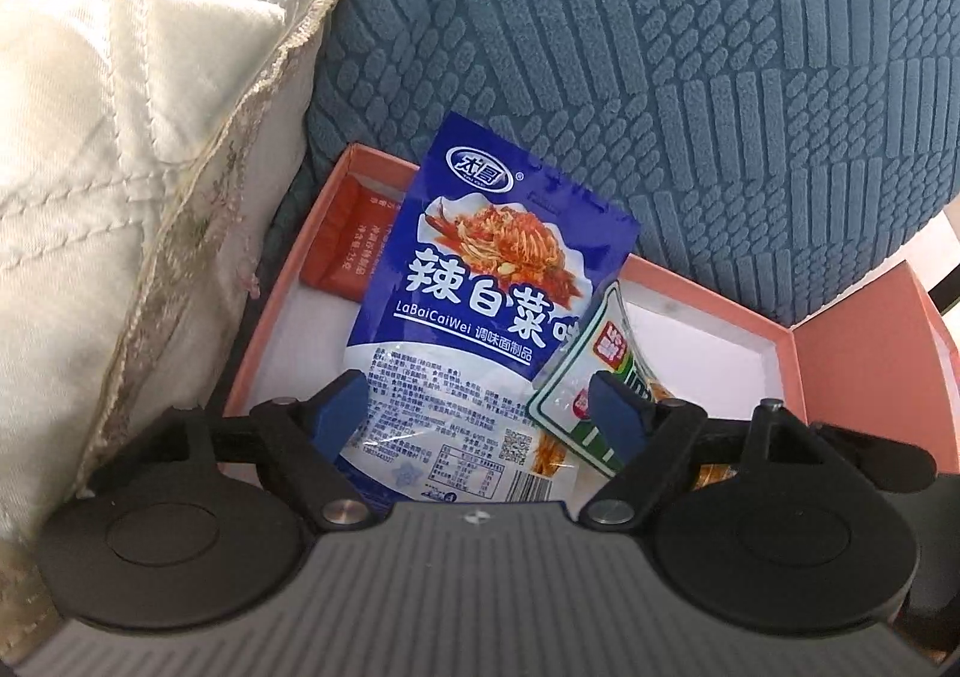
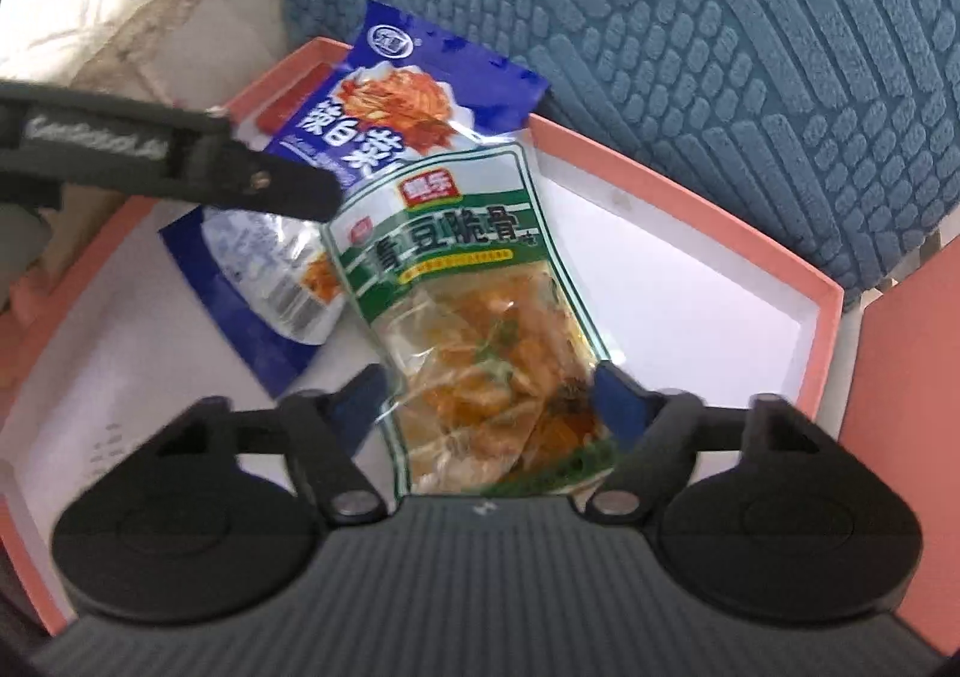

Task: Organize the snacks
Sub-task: 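Grasp the blue cabbage packet with the left tool while the right tool grasps the green-labelled bag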

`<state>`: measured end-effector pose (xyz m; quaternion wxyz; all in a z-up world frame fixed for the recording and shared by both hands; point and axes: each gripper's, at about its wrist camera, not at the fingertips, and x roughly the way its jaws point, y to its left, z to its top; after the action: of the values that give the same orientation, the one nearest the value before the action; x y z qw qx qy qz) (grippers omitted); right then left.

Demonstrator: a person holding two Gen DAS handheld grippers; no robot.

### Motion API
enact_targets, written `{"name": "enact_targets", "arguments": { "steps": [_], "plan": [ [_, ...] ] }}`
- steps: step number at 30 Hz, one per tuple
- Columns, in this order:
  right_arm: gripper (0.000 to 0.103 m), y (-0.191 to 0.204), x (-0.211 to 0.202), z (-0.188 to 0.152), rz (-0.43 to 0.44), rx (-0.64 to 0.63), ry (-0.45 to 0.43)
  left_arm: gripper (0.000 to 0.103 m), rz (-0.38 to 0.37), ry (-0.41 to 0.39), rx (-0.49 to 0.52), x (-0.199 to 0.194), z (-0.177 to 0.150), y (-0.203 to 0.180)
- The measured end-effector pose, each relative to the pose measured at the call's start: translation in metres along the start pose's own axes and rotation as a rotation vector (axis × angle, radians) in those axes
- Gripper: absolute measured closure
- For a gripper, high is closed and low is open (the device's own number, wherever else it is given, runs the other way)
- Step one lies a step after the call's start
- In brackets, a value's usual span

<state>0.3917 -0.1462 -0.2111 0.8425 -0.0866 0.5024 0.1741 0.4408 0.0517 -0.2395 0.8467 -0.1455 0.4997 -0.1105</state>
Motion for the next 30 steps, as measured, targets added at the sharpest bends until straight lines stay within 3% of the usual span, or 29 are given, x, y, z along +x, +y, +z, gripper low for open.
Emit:
{"name": "enact_targets", "arguments": {
  "steps": [2,4,6,10,14,21,26,30],
  "plan": [
    [0.046,0.004,-0.003,0.000,-0.002,0.010,-0.005,0.019,-0.004,0.004,0.004,-0.001,0.000,0.000],
    [0.071,0.005,-0.005,0.001,-0.038,0.038,-0.013,0.019,-0.008,0.008,0.005,-0.002,-0.002,0.000],
    [0.076,0.000,-0.007,0.000,-0.069,0.104,-0.018,0.019,-0.009,0.011,0.014,-0.003,-0.003,-0.001],
    [0.077,-0.014,-0.016,-0.001,-0.115,0.198,-0.044,0.018,0.003,0.015,0.035,-0.001,-0.005,-0.003],
    [0.077,-0.033,-0.024,-0.002,-0.122,0.310,-0.058,0.010,0.015,-0.001,0.038,0.005,-0.009,-0.006],
    [0.077,-0.047,-0.041,-0.003,-0.123,0.389,-0.085,0.008,0.108,-0.006,0.176,0.014,-0.021,-0.030],
    [0.077,-0.061,-0.057,-0.006,-0.111,0.447,-0.097,0.010,0.154,0.001,0.201,0.018,-0.025,-0.036],
    [0.077,-0.062,-0.058,-0.006,-0.113,0.447,-0.093,0.020,0.205,0.008,0.227,0.018,-0.027,-0.042]
  ]
}}
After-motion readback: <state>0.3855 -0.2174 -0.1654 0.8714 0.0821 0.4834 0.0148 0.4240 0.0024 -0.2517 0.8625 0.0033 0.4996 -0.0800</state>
